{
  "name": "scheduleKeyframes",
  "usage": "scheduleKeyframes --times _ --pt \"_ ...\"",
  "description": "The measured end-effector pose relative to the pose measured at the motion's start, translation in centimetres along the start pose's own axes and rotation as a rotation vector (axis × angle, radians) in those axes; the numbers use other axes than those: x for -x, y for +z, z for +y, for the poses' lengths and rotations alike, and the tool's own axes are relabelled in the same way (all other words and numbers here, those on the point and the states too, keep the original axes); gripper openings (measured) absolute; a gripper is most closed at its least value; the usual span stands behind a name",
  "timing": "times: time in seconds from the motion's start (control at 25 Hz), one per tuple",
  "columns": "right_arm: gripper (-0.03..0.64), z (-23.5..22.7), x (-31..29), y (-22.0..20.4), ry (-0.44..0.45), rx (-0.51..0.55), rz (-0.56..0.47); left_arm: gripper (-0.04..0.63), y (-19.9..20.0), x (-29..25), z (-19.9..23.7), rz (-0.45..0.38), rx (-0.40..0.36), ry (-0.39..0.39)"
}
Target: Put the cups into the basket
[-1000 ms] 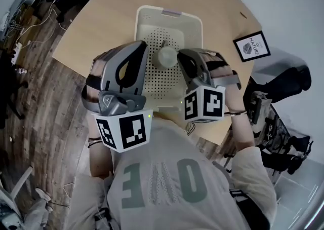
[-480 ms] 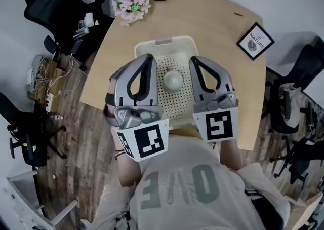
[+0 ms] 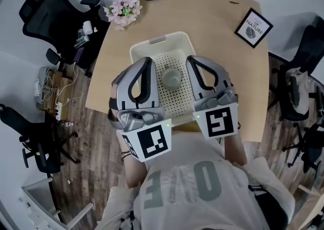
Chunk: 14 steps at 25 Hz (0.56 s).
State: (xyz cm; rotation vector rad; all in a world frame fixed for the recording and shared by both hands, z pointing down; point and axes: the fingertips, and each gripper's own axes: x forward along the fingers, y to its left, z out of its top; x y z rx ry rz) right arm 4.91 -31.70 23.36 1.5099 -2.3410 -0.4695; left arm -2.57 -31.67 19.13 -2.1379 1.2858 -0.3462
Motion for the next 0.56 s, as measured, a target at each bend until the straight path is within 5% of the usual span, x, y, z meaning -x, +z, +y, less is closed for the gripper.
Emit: scheduleKeyframes --times 0.56 --pt "-0.002 0.90 -0.71 0.59 0.029 0.032 -0.018 0.011 -0.71 0.50 1.00 0.021 -0.018 0.028"
